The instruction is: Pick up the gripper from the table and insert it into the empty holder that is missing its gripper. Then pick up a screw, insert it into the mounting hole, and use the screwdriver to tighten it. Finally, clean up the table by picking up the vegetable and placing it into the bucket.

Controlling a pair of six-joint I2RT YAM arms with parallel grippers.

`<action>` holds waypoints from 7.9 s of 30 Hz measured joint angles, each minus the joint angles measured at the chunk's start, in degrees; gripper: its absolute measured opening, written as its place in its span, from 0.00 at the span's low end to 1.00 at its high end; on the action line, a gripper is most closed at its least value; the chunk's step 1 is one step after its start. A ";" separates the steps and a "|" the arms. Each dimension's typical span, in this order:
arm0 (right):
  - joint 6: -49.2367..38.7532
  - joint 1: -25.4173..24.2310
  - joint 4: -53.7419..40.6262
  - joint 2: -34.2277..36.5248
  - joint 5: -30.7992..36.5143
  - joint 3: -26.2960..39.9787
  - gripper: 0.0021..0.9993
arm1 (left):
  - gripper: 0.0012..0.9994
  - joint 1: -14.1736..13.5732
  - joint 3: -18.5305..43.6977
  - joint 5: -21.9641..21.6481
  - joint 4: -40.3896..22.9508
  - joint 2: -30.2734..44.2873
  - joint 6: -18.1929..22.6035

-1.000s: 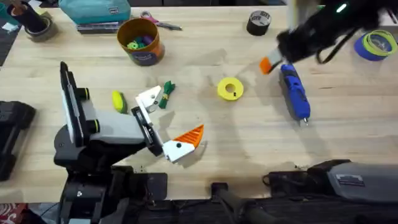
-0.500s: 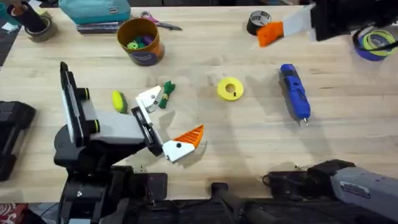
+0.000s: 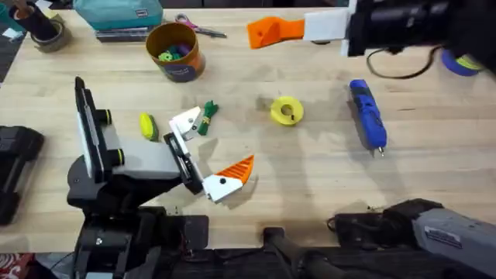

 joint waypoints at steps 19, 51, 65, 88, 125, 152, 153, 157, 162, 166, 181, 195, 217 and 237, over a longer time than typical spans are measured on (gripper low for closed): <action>57.98 -5.60 77.48 7.53 -25.39 -30.72 0.01 | 0.99 0.00 0.00 0.00 0.00 -0.01 0.00; 58.95 3.00 74.18 22.08 -32.18 -31.46 0.01 | 0.99 0.00 0.00 0.00 0.00 -0.02 0.00; 68.03 6.02 95.10 29.51 -30.84 -31.48 0.01 | 0.99 0.00 0.00 0.00 0.00 0.00 0.00; 80.88 10.32 104.36 29.51 -24.86 -33.05 0.01 | 0.99 0.00 0.00 0.00 0.00 -0.02 0.00; 79.18 16.23 104.40 29.51 -19.19 -33.05 0.01 | 0.99 0.00 0.02 0.00 0.00 0.00 0.00; 79.16 15.90 104.38 29.70 -19.19 -33.23 0.01 | 0.99 0.00 0.00 0.00 0.00 -0.02 0.00; 79.16 15.90 104.38 29.95 -19.19 -33.23 0.01 | 0.99 0.00 0.01 0.00 0.00 0.00 0.00; 79.13 15.90 104.30 31.35 -19.20 -33.28 0.01 | 0.99 0.00 0.01 0.00 -0.01 -0.01 0.00; 79.09 15.90 104.30 31.56 -19.21 -33.38 0.01 | 0.99 0.00 0.00 0.00 0.00 0.00 0.00; 78.92 15.90 104.30 31.56 -19.19 -33.38 0.01 | 0.99 0.00 0.01 0.00 0.00 0.00 0.00; 78.94 15.90 104.30 31.54 -18.69 -33.40 0.01 | 0.99 0.00 0.02 0.00 0.00 -0.02 0.00; 79.16 15.92 104.27 31.56 -17.37 -33.40 0.01 | 0.99 0.00 0.00 0.00 0.00 -0.02 0.00; 79.18 17.84 104.09 31.56 -13.42 -33.51 0.01 | 0.99 0.00 0.02 -0.24 0.02 -0.01 0.03; 79.44 18.02 104.49 35.80 -13.70 -29.12 0.01 | 0.99 0.02 0.00 -0.44 0.02 0.00 -0.39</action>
